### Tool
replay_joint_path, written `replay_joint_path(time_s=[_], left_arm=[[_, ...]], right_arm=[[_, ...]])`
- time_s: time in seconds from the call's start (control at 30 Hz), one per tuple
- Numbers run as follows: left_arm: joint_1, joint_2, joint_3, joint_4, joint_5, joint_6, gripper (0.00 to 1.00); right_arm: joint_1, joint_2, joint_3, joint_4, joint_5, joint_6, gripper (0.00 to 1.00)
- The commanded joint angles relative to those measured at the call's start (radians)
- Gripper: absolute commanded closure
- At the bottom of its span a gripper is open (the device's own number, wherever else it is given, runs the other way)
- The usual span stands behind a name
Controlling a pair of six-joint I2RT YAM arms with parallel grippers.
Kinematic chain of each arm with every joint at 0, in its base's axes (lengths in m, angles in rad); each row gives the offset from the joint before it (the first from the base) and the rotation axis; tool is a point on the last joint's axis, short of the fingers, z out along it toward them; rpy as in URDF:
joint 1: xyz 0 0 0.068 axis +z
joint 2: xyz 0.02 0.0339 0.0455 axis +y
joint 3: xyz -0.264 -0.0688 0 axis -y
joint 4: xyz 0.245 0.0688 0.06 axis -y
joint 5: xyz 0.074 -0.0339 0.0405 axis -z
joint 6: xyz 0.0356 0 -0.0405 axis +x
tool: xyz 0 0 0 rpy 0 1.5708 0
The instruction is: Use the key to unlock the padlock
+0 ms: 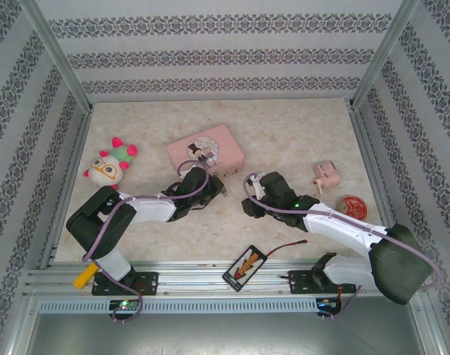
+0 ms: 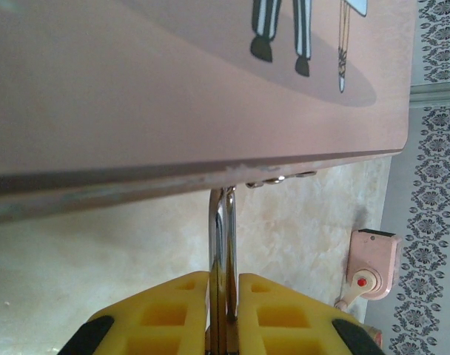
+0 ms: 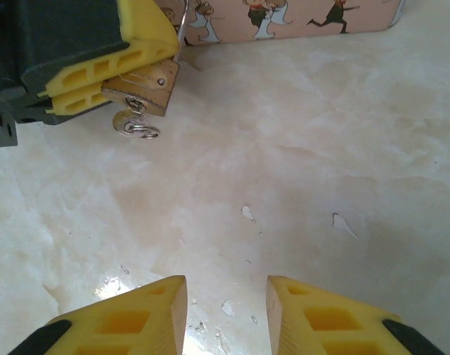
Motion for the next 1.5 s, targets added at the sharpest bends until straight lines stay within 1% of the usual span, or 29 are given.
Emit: replay_joint_path(time_s=[0.0,0.33,0.47,0.53,0.73,1.0,1.17,1.27,1.47], left_arm=[[-0.010,0.016,0.025,-0.032,0.022,-0.014,1.00],[-0.002,0.035,0.039,-0.034,0.049,-0.014,1.00],[-0.001,0.045,0.043,-0.035,0.063,-0.017,1.00],[0.001,0.048,0.043,-0.037,0.066,-0.018,1.00],[0.004,0.049,0.037,-0.032,0.071,-0.026,1.00],[0.008,0.050,0.035,-0.025,0.080,-0.032,1.00],[0.008,0.052,0.034,-0.020,0.085,-0.032,1.00],[0.010,0.052,0.034,-0.018,0.089,-0.032,1.00],[0.010,0.060,0.036,-0.011,0.096,-0.035,1.00]], right_arm=[[0.008,0.010,0.016,0.030,-0.013,-0.017,0.66],[0.006,0.034,0.026,0.033,-0.015,-0.042,0.66],[0.013,0.053,0.050,0.039,-0.059,-0.080,0.66],[0.028,0.058,0.059,0.053,-0.058,-0.097,0.66],[0.079,0.115,0.112,0.070,0.013,-0.163,0.67],[0.171,0.238,0.193,0.056,0.185,-0.262,0.69],[0.177,0.287,0.219,0.062,0.208,-0.280,0.69],[0.178,0.310,0.230,0.067,0.228,-0.282,0.67],[0.181,0.342,0.253,0.073,0.219,-0.292,0.66]])
